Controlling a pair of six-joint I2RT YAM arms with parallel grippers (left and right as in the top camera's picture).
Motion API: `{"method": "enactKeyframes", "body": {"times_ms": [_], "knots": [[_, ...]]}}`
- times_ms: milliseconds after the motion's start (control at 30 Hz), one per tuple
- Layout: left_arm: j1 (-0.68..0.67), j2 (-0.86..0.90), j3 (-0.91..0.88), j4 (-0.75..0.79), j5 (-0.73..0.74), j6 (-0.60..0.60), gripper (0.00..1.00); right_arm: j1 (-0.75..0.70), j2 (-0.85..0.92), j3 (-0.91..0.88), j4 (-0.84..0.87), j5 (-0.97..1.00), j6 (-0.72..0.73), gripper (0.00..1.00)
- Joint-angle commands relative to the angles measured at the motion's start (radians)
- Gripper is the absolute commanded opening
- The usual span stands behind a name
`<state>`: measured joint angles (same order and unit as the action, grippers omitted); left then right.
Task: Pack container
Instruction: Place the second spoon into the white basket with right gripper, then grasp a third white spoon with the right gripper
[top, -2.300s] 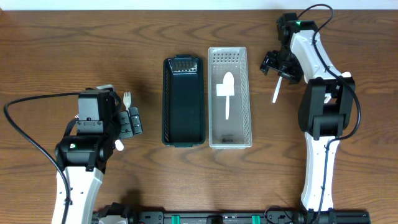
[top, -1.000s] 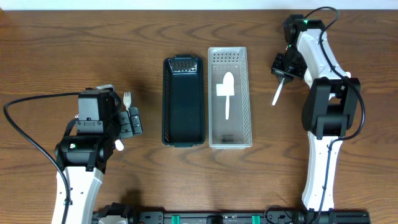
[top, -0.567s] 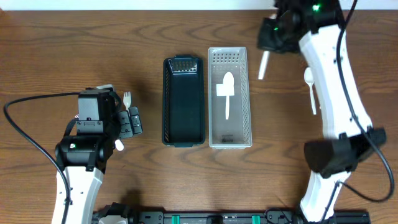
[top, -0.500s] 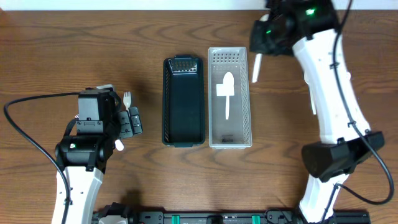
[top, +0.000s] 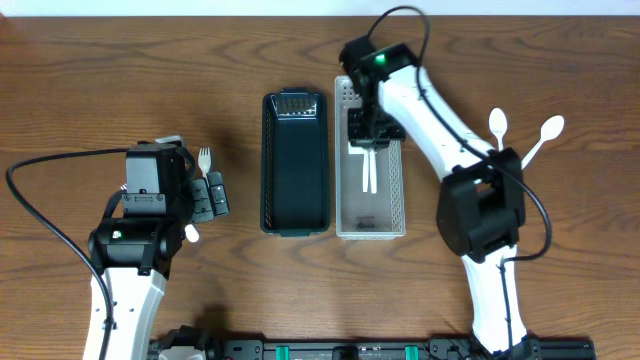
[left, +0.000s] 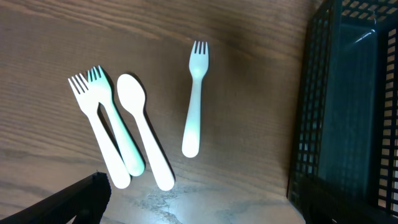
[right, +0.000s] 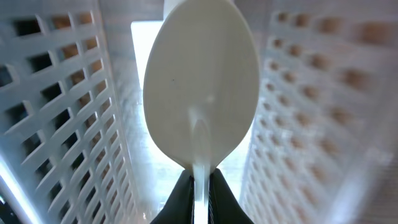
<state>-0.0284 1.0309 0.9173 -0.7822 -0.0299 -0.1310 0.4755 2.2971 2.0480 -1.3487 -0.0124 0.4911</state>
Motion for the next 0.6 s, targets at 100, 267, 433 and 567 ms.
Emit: {"method": "enactKeyframes", "body": {"times_ms": [100,267,433,567], "knots": [[0.002,0.002,0.021,-0.002,-0.008,-0.002,0.98,0.023,0.004,0.010,0.028,0.000,-0.029,0.44],[0.002,0.002,0.021,-0.002,-0.008,-0.002,0.98,-0.006,-0.011,0.073,-0.003,0.001,-0.085,0.48],[0.002,0.002,0.021,-0.002,-0.008,-0.001,0.98,-0.106,-0.077,0.224,-0.060,0.055,-0.127,0.48],[0.002,0.002,0.021,-0.002,-0.008,-0.002,0.98,-0.249,-0.153,0.324,-0.084,0.092,-0.188,0.55]]}}
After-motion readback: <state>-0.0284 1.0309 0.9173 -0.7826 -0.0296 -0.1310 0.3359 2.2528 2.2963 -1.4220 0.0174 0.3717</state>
